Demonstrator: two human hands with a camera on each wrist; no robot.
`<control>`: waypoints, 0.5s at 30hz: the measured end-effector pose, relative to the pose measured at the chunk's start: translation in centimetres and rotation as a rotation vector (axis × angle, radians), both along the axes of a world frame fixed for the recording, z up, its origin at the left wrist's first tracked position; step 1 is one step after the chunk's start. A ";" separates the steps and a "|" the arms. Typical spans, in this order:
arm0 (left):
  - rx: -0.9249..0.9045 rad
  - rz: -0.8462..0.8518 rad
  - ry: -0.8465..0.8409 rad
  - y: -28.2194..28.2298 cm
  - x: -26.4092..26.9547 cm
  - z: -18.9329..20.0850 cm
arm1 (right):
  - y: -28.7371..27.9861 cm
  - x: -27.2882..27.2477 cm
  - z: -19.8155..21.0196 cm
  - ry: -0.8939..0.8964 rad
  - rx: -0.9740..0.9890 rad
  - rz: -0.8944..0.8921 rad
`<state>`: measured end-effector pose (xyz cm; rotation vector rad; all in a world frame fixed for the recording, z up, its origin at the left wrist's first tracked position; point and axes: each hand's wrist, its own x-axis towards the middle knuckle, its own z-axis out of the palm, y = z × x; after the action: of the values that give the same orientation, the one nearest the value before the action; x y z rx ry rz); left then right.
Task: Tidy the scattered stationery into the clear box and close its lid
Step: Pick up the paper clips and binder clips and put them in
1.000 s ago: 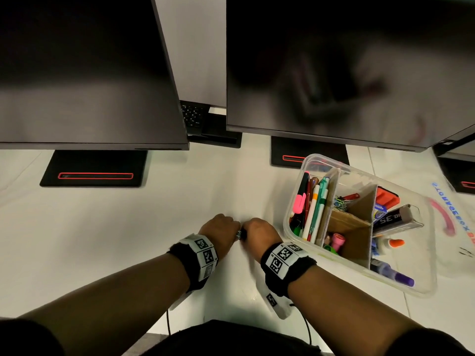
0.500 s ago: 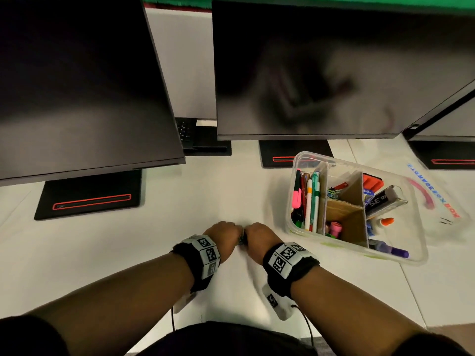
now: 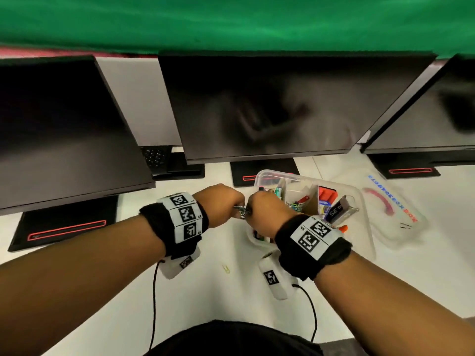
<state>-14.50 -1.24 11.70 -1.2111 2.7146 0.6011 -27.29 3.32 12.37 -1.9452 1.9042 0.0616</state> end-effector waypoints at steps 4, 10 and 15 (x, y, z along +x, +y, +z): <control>0.010 0.031 0.067 -0.5 -5.9 0.8 | -0.4 -5.8 2.0 0.055 0.008 0.075; -0.023 0.118 0.055 -1.2 -13.5 -0.3 | -2.4 -13.0 1.7 0.034 0.120 0.030; 0.001 0.232 -0.004 -1.2 -16.0 -2.4 | -3.6 -15.1 -0.7 0.059 0.127 0.024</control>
<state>-30.52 -2.48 9.28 -1.5380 2.5894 0.6229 -42.39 -0.28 11.71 -1.9006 1.8662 0.2428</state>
